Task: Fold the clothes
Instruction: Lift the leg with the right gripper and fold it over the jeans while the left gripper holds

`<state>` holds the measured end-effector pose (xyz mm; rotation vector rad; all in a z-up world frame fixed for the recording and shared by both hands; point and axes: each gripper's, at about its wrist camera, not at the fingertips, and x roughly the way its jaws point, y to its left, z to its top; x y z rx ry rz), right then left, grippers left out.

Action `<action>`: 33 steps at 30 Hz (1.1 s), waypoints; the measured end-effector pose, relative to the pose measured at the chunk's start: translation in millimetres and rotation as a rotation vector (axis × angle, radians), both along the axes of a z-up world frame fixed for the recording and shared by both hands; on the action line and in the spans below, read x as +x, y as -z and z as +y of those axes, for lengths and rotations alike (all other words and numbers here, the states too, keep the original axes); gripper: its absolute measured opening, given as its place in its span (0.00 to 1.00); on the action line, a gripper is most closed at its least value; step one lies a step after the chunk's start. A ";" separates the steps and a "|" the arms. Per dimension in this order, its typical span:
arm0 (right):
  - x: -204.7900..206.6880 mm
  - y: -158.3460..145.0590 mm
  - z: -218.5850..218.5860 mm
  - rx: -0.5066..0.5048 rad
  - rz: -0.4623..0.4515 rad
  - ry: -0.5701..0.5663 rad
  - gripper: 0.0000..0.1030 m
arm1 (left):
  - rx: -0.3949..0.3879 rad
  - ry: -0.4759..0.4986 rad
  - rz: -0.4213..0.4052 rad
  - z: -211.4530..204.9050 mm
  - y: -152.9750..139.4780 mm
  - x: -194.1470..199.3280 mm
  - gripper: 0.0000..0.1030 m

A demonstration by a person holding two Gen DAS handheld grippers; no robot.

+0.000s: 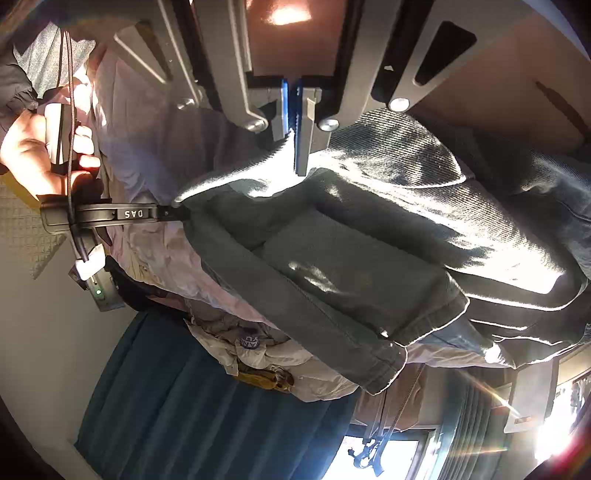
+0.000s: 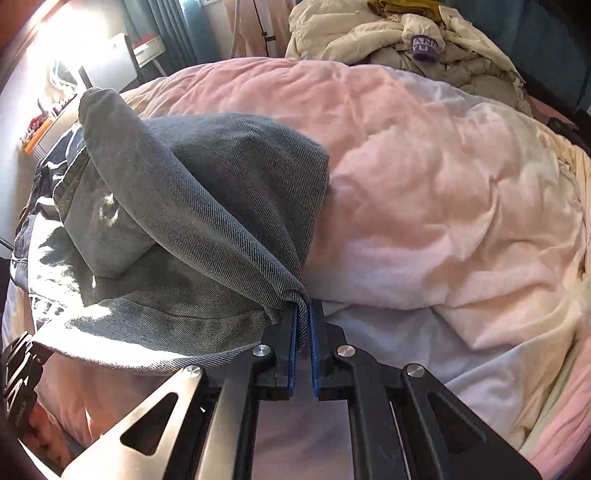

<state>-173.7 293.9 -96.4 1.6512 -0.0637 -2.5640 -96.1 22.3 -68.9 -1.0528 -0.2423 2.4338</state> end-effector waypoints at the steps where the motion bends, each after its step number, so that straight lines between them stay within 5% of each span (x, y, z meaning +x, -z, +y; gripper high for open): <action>1: 0.4 -7.6 -2.3 0.015 0.018 -0.006 0.08 | 0.008 -0.006 -0.009 0.2 0.1 -1.5 0.01; 4: 3.2 -34.1 -15.5 0.067 0.097 -0.057 0.16 | 0.033 -0.025 -0.027 -5.5 2.9 -2.8 0.01; 8: -7.5 -65.7 -45.7 0.060 0.186 -0.170 0.52 | 0.066 -0.035 -0.039 -6.6 5.3 -5.1 0.01; 16: -113.9 -87.6 -149.7 -0.014 0.235 -0.385 0.63 | 0.067 -0.020 -0.002 -5.4 -0.4 -9.1 0.01; 19: -143.2 -77.3 -190.8 0.034 0.224 -0.468 0.68 | 0.069 -0.003 0.013 -4.7 0.2 -8.8 0.01; 26: -186.4 -39.0 -228.8 0.147 0.072 -0.440 0.64 | 0.114 0.007 -0.001 -12.1 6.5 -20.0 0.01; 27: -187.9 -37.0 -225.6 0.123 0.053 -0.429 0.60 | 0.122 0.005 -0.006 -13.5 7.0 -20.9 0.01; 29: -184.4 -42.5 -221.0 0.099 0.063 -0.412 0.22 | 0.134 0.005 -0.008 -15.5 5.9 -21.1 0.01; 33: -166.3 -74.1 -205.7 0.170 0.176 -0.370 0.09 | 0.128 0.009 0.004 -13.8 2.9 -18.2 0.01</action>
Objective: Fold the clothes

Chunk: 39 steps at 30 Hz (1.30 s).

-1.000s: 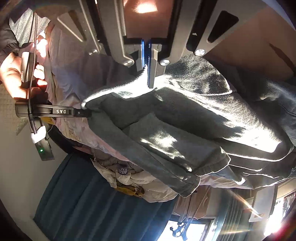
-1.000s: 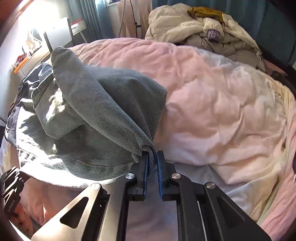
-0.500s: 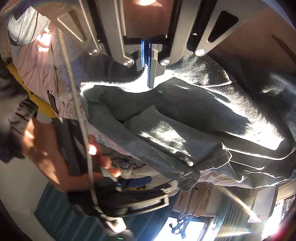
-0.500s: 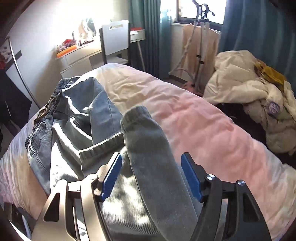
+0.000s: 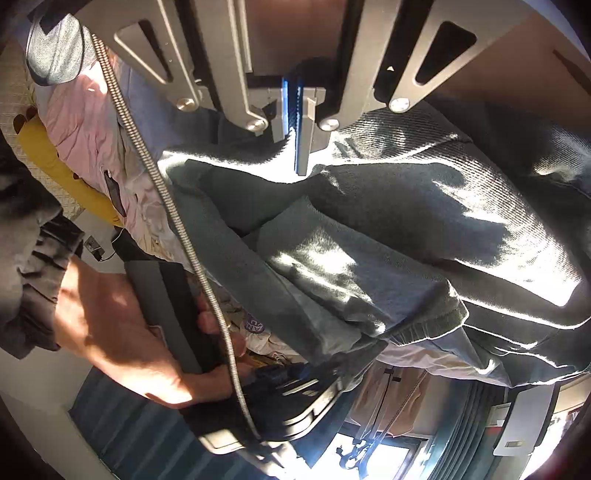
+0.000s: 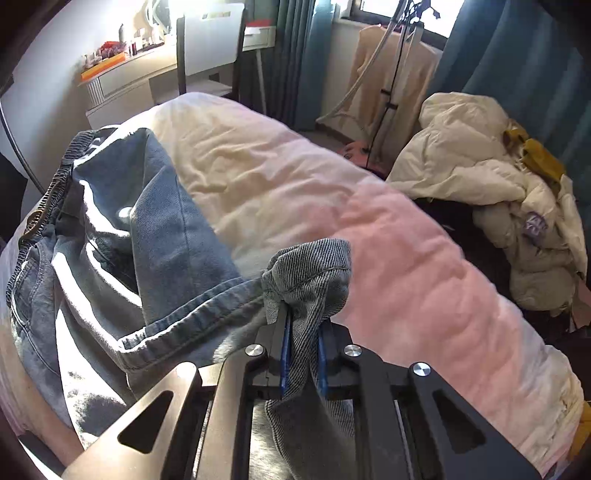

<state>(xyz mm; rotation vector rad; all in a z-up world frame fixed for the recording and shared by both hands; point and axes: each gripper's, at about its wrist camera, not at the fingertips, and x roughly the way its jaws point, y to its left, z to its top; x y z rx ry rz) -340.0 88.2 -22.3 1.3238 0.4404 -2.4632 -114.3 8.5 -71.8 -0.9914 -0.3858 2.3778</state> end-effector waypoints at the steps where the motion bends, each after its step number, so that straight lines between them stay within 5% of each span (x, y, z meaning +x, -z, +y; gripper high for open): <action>1: 3.0 -8.9 8.8 -0.010 0.030 0.023 0.09 | -0.006 0.001 0.007 1.0 -1.5 1.6 0.01; 13: 91.1 -101.2 193.9 -0.193 0.296 0.419 0.07 | -0.066 0.009 0.057 7.3 -12.9 9.3 0.01; 22: 225.4 -85.7 336.3 -0.430 0.409 0.797 0.07 | -0.117 0.000 0.048 8.8 -7.1 10.3 0.04; 25: 259.6 -52.6 365.2 -0.501 0.374 0.888 0.07 | -0.116 -0.006 0.038 6.9 -7.0 12.3 0.06; 32: 278.6 27.4 421.5 -0.686 0.098 1.080 0.07 | -0.154 -0.017 0.017 2.7 -10.5 26.4 0.18; 39: 283.3 58.1 431.8 -0.786 -0.010 1.113 0.07 | -0.164 -0.026 -0.009 5.0 -19.5 46.1 0.55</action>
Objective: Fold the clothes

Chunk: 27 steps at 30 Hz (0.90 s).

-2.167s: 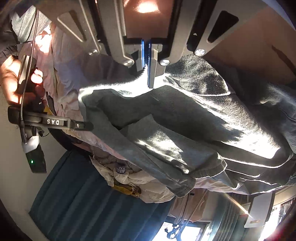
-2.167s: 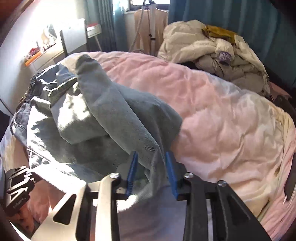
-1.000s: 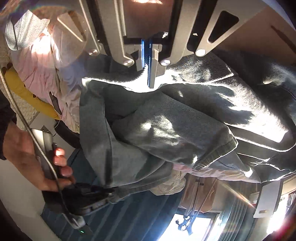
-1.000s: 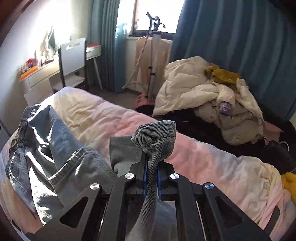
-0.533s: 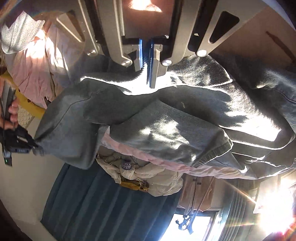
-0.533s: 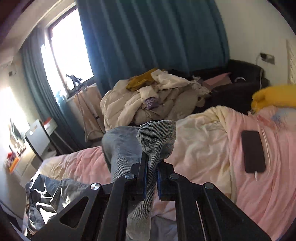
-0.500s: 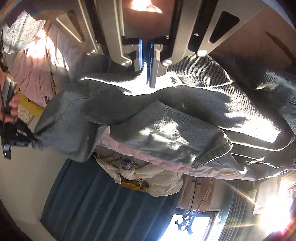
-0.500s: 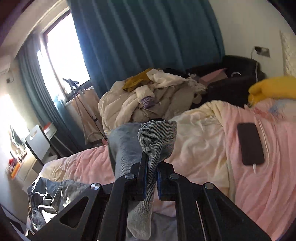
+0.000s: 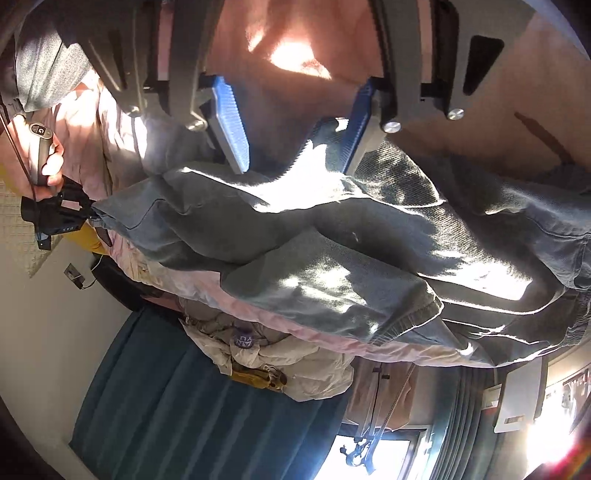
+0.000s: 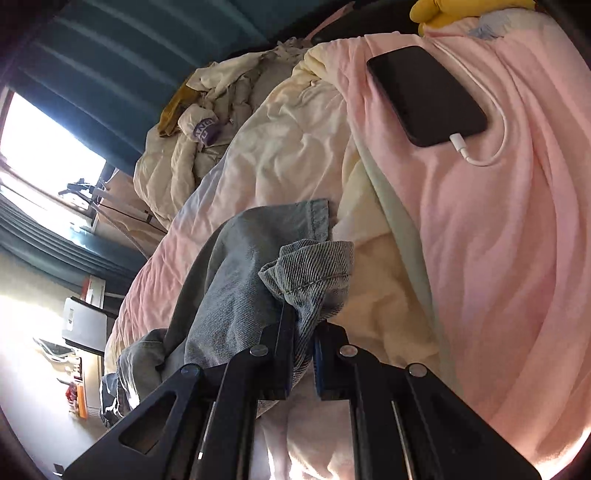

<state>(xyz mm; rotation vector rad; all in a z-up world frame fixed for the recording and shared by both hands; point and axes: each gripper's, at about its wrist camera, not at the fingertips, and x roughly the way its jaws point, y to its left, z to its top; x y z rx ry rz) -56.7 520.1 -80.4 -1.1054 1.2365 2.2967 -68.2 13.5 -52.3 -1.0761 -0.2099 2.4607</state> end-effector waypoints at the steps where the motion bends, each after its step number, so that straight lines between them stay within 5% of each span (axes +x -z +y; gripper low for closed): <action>1: 1.1 -0.7 0.2 -0.003 0.008 -0.004 0.07 | -0.009 0.004 -0.007 1.3 -0.3 2.8 0.57; 6: 6.3 0.5 4.2 -0.048 0.041 -0.001 0.07 | -0.015 0.022 -0.095 -1.9 0.3 20.2 0.57; 9: 8.0 0.6 6.3 -0.060 0.053 0.001 0.07 | 0.061 -0.019 -0.147 -21.6 -4.0 28.5 0.57; 18: 13.0 -3.1 7.9 -0.080 0.088 0.026 0.07 | 0.125 -0.433 -0.238 -126.2 -6.1 11.0 0.57; 27: 17.3 4.8 11.3 -0.143 0.102 0.075 0.07 | 0.233 -0.707 -0.278 -201.0 4.9 -15.6 0.57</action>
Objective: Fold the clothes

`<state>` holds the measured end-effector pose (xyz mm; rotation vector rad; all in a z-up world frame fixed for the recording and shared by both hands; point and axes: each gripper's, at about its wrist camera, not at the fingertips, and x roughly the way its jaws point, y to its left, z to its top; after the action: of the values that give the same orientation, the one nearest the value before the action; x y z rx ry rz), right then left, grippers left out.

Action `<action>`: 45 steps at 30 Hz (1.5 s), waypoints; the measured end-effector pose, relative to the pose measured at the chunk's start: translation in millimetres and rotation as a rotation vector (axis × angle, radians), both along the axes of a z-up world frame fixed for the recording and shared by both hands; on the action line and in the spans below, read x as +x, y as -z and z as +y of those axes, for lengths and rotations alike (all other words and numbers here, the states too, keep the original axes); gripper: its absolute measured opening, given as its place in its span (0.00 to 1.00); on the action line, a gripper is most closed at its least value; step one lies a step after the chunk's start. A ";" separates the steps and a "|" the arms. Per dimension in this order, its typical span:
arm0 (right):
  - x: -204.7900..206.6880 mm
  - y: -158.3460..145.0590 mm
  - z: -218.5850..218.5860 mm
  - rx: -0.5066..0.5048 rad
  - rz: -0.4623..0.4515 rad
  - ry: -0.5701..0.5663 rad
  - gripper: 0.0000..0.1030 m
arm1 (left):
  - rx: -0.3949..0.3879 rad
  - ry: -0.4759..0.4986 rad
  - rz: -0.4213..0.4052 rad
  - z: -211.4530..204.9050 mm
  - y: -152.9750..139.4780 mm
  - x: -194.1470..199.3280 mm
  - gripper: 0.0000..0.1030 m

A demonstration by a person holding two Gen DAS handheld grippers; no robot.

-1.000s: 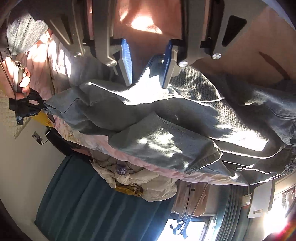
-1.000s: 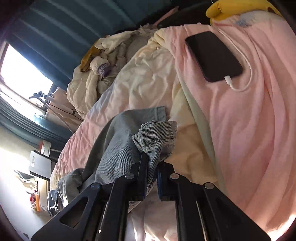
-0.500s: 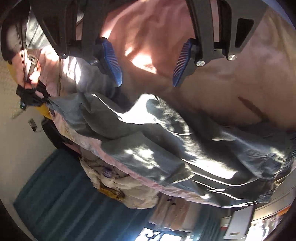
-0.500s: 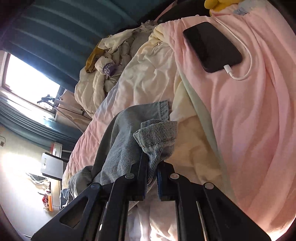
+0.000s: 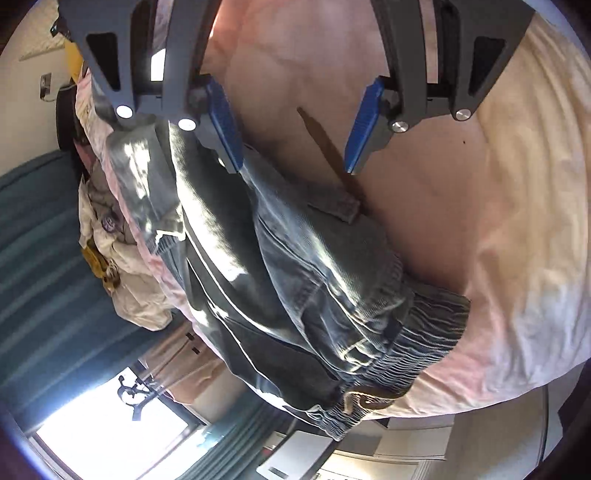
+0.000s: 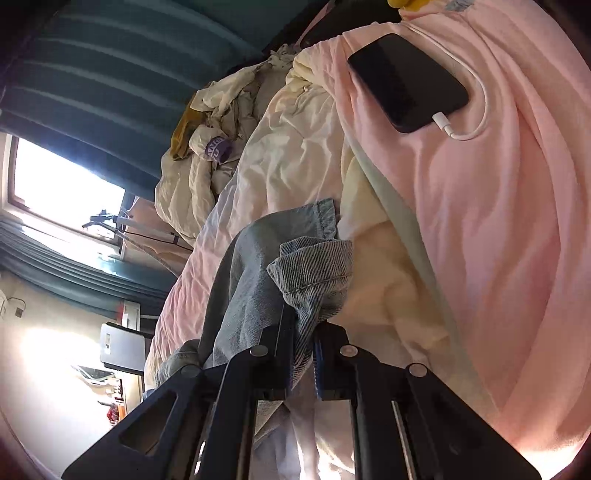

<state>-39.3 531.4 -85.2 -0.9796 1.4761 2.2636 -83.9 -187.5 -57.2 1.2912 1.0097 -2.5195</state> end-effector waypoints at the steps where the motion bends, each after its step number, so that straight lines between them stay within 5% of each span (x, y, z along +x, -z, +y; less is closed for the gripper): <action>1: 0.7 1.2 0.4 -0.007 0.000 0.008 0.07 | 0.006 -0.019 -0.001 -5.4 0.8 -3.5 0.57; 9: 1.9 12.7 4.5 -0.056 -0.018 0.044 0.07 | 0.058 -0.118 -0.044 -34.0 16.3 -31.1 0.57; 15: -7.4 17.3 1.9 -0.019 -0.064 0.047 0.07 | 0.177 -0.144 -0.030 -51.1 40.2 -51.3 0.57; 17: -10.9 17.9 -0.2 0.000 -0.079 0.044 0.07 | 0.194 -0.160 -0.024 -52.7 45.5 -54.2 0.51; 22: -18.1 1.9 -5.9 0.115 -0.071 0.017 0.07 | 0.204 -0.210 -0.002 -61.1 48.1 -52.2 0.11; 25: -19.6 -18.1 -9.0 0.222 -0.040 0.017 0.06 | 0.169 -0.252 0.055 -63.1 34.3 -40.1 0.07; 30: -2.7 -33.3 3.3 0.265 0.003 0.112 0.05 | 0.055 -0.331 0.178 -83.9 -16.7 -7.8 0.06; 34: 14.2 -30.6 20.6 0.211 0.020 0.182 0.05 | 0.129 -0.311 0.163 -117.5 -30.4 8.2 0.06; 39: 31.7 -43.5 24.7 0.216 0.086 0.234 0.04 | 0.111 -0.282 0.116 -135.0 -30.9 26.6 0.06; 43: 33.7 -40.9 22.6 0.271 -0.052 0.229 0.04 | 0.075 -0.243 0.044 -138.6 -9.9 34.6 0.06; 45: 32.8 -17.4 27.4 0.207 -0.174 0.227 0.05 | 0.050 -0.225 0.012 -138.8 3.0 30.2 0.06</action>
<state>-6.5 558.7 -67.8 -0.8741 1.1887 2.0629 -53.7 -326.3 -60.3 1.1063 1.1564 -2.3502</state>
